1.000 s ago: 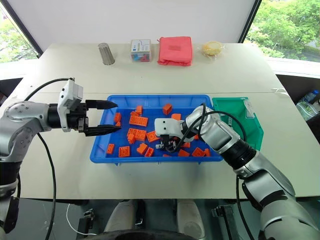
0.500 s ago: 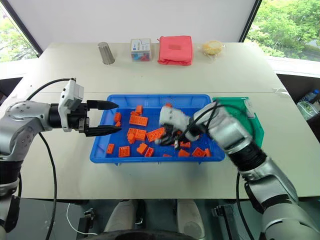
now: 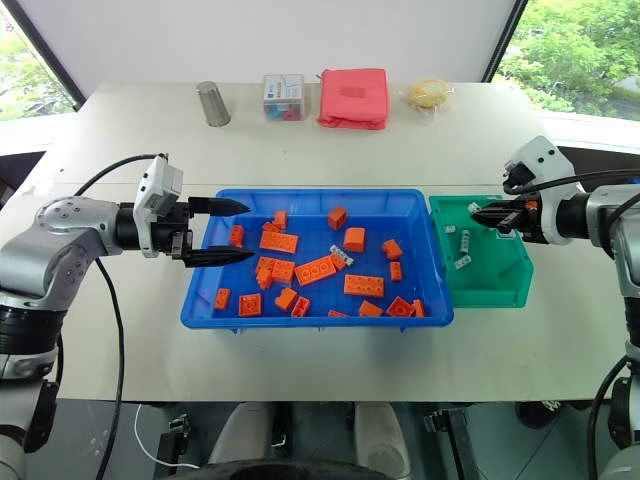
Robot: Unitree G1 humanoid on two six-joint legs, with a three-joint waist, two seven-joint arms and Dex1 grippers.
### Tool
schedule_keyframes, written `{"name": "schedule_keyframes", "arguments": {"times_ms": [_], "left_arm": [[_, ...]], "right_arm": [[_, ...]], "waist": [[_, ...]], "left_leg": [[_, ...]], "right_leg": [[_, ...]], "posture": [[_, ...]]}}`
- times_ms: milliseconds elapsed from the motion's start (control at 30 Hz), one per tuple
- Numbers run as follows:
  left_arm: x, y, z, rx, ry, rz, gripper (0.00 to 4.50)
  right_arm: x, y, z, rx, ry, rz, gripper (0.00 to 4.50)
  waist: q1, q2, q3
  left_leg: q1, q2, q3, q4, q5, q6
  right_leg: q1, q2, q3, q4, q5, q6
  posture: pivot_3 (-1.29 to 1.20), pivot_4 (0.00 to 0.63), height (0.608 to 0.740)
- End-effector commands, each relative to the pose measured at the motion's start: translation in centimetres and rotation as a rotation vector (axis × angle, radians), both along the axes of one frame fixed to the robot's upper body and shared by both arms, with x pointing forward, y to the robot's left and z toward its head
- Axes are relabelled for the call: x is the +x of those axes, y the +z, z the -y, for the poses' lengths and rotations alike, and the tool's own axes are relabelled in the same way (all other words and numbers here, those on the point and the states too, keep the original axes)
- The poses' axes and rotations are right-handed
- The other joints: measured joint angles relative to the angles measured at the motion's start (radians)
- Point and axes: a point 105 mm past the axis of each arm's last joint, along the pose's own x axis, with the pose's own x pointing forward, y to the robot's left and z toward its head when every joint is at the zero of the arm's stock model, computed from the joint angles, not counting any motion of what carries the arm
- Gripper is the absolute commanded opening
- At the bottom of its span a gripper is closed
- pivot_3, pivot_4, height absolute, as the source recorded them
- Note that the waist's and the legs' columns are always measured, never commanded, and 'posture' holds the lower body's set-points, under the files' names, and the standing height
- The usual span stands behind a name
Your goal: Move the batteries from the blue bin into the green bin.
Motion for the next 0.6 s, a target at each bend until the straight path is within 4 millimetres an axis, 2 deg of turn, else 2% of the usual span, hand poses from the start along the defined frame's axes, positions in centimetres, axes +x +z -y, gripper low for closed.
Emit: {"name": "schedule_keyframes", "arguments": {"times_ms": [33, 100, 133, 233, 300, 367, 433, 600], "left_arm": [[0.0, 1.0, 0.1, 0.005, -0.016, 0.05, 4.5], [-0.1, 1.0, 0.0, 0.005, -0.018, 0.051, 4.5], [-0.1, 1.0, 0.0, 0.007, -0.017, 0.051, 4.5], [-0.2, 1.0, -0.2, 0.014, -0.013, 0.052, 4.5], [-0.3, 1.1, -0.3, 0.015, -0.01, 0.053, 4.5], [-0.3, 1.1, -0.3, 0.017, -0.007, 0.055, 4.5], [-0.4, 1.2, -0.3, 0.018, -0.001, 0.058, 4.5], [-0.7, 1.3, -0.6, 0.02, 0.014, 0.061, 4.5]], "right_arm": [[0.3, 1.2, 0.5, -0.045, -0.012, 0.071, 2.43], [0.7, 1.8, -0.5, -0.048, 0.035, 0.1, 3.51], [1.1, 2.4, -1.5, -0.031, 0.065, 0.123, 3.88], [2.1, 3.8, -5.9, 0.047, 0.194, 0.161, 3.88], [2.1, 3.7, -9.4, 0.087, 0.3, 0.143, 3.88], [1.8, 2.4, -12.4, 0.114, 0.379, 0.096, 3.88], [1.1, 0.5, -14.5, 0.11, 0.444, 0.038, 3.88], [-0.8, -3.2, -16.9, 0.107, 0.513, -0.074, 3.88]], "waist": [[-0.003, 0.0, 0.0], [-0.004, 0.0, 0.0], [-0.004, 0.0, 0.0], [-0.012, 0.001, 0.0], [-0.013, 0.001, 0.0], [-0.011, 0.001, 0.0], [-0.003, 0.001, 0.0], [0.011, 0.001, 0.001]], "left_leg": [[0.0, 0.0, 0.0, 0.0, 0.0, 0.0], [0.001, 0.0, 0.0, 0.0, 0.0, 0.0], [0.001, 0.0, 0.0, 0.0, 0.0, 0.0], [0.001, 0.0, 0.0, 0.0, 0.0, 0.0], [0.001, 0.0, 0.0, 0.001, 0.0, 0.0], [0.001, 0.001, -0.001, 0.0, 0.0, 0.0], [0.0, 0.001, -0.001, 0.0, 0.0, 0.0], [-0.003, -0.001, -0.001, 0.001, 0.0, 0.0]], "right_leg": [[0.0, 0.0, 0.0, 0.0, 0.0, 0.0], [0.0, 0.0, 0.001, 0.0, 0.0, 0.0], [0.0, 0.0, 0.001, 0.0, 0.0, 0.0], [0.0, 0.001, 0.002, 0.001, 0.001, 0.0], [0.0, 0.001, 0.002, 0.001, 0.001, 0.0], [0.0, 0.002, 0.001, 0.002, 0.002, 0.001], [0.0, 0.002, 0.0, 0.002, 0.002, 0.002], [-0.001, -0.001, -0.001, 0.0, 0.002, 0.002]], "posture": [[0.0, 0.15, 0.74], [0.0, 0.15, 0.74], [0.0, 0.15, 0.74], [0.0, 0.15, 0.74], [0.0, 0.15, 0.74], [0.0, 0.15, 0.74], [0.0, 0.15, 0.74], [0.0, 0.15, 0.74]]}}
